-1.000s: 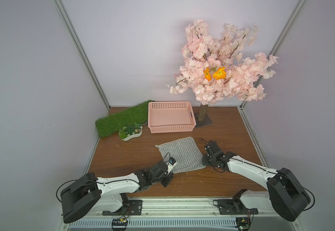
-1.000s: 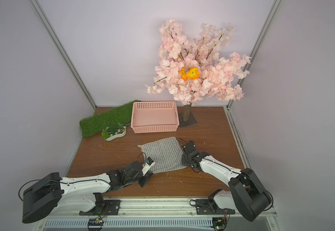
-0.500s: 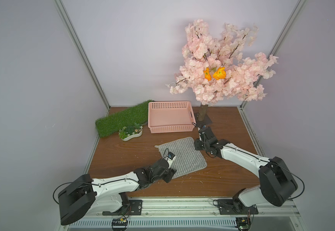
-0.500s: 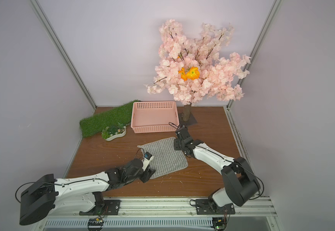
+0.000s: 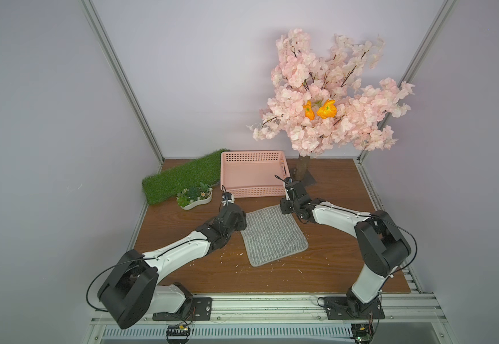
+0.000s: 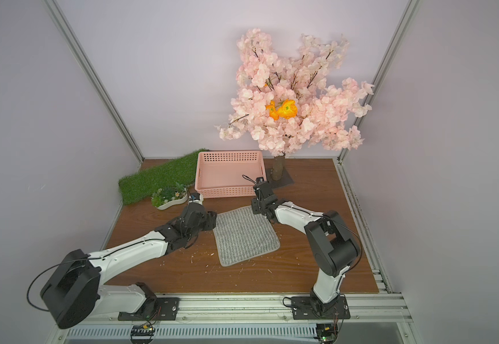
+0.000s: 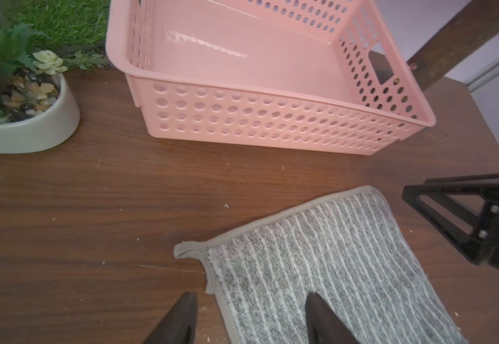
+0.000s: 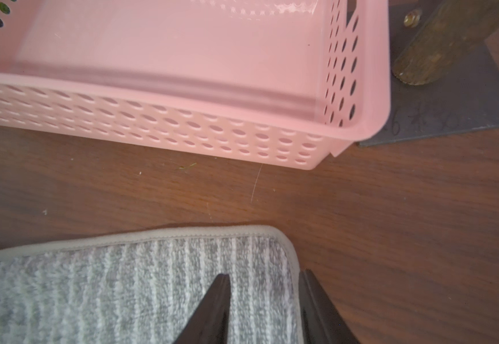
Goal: Fold the square dishcloth
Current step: Fold the cleaning item at the center of the board.
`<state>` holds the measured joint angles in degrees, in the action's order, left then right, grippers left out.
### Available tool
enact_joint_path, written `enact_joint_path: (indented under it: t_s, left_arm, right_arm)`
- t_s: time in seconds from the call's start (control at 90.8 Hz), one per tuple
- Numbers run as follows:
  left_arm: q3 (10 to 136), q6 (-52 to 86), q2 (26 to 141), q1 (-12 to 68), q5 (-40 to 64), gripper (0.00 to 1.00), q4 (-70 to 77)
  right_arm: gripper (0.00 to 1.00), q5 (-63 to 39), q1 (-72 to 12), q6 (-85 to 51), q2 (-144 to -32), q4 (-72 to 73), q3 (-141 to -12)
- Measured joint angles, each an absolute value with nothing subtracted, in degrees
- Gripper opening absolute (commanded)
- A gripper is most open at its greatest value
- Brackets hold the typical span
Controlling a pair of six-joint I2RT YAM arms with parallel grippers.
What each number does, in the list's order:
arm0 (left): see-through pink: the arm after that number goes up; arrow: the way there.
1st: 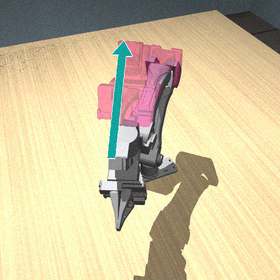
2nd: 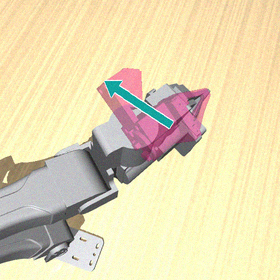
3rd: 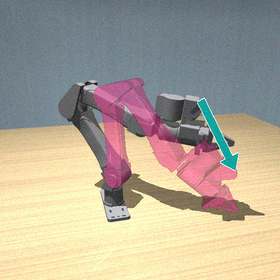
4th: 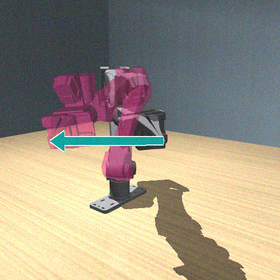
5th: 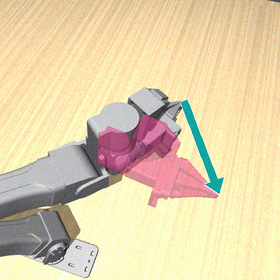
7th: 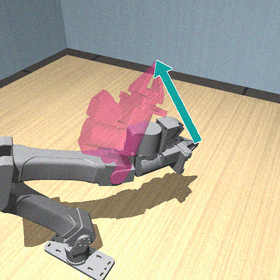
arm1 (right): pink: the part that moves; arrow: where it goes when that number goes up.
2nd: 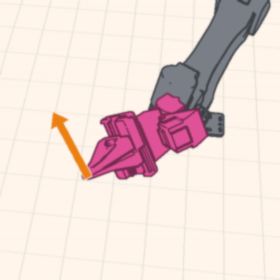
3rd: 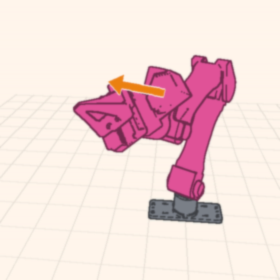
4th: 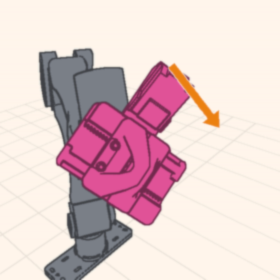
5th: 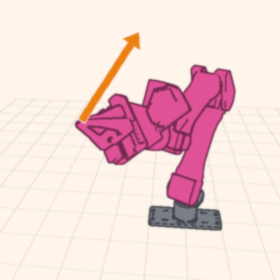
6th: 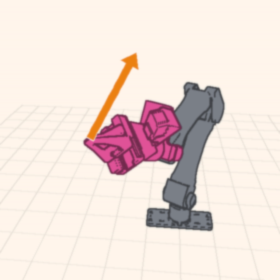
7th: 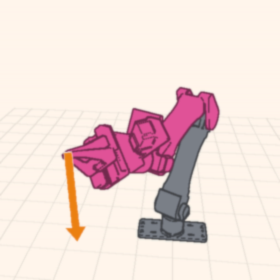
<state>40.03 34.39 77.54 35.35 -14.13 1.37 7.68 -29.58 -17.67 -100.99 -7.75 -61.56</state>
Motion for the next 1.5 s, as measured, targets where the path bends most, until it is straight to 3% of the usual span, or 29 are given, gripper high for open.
enact_joint_path:
  t_s: [0.253,0.638,0.749,0.903,1.002,1.497]
  left_arm:
    - [42.0,34.8,87.0,28.4,-9.9,0.60,0.8]
    - [45.0,34.3,94.7,27.8,-6.4,0.56,1.0]
    - [46.5,34.0,96.4,27.8,-6.3,0.44,1.4]
    - [48.6,33.3,98.9,27.7,-5.7,0.15,2.0]
    - [49.5,32.7,100.0,27.7,-5.3,0.01,2.2]
    - [51.5,26.6,101.9,27.6,-3.0,0.00,7.1]
  right_arm:
    - [0.39,6.2,-28.9,-17.3,-102.6,-6.5,-61.8]
    - [0.38,4.4,-26.9,-18.0,-102.6,-4.0,-60.2]
    - [0.37,3.6,-26.5,-18.4,-103.0,-3.3,-59.8]
    - [0.36,2.4,-25.9,-18.9,-104.4,-2.4,-59.8]
    - [0.34,1.9,-25.3,-19.2,-105.4,-2.3,-59.8]
    - [0.32,-1.2,-21.8,-23.4,-105.6,1.2,-55.8]
